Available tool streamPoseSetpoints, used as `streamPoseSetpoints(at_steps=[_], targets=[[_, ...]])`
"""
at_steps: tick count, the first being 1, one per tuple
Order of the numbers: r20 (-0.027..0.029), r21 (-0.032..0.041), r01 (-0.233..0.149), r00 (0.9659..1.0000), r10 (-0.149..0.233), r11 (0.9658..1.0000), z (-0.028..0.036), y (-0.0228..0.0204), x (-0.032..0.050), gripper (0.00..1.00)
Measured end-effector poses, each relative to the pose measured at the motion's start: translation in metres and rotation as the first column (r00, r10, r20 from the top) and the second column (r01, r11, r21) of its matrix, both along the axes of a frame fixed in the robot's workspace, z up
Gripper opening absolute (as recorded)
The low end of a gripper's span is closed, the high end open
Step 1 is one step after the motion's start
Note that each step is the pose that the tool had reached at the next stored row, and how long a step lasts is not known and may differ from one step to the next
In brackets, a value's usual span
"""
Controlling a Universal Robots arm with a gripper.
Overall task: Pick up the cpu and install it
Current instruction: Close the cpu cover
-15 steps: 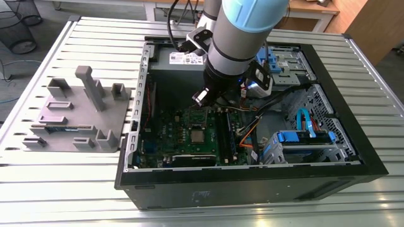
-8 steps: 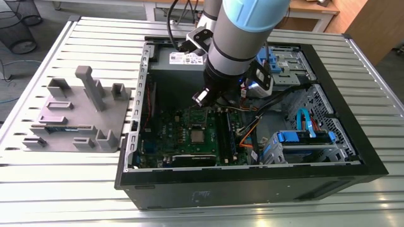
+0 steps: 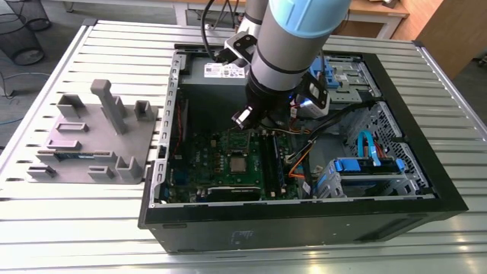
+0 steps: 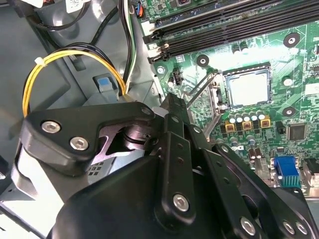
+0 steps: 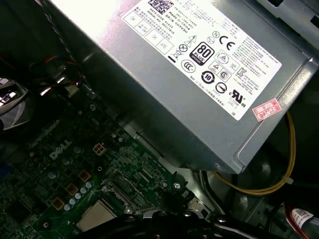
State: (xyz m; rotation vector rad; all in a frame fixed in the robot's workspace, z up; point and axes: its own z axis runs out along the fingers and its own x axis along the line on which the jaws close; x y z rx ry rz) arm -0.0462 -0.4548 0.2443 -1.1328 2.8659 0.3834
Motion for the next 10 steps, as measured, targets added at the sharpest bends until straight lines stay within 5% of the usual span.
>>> streamPoseSetpoints(at_steps=[10], targets=[[0.0,-0.0001,-0.005,1.0,0.005,1.0,0.0009,-0.0014,0.0,0.11]])
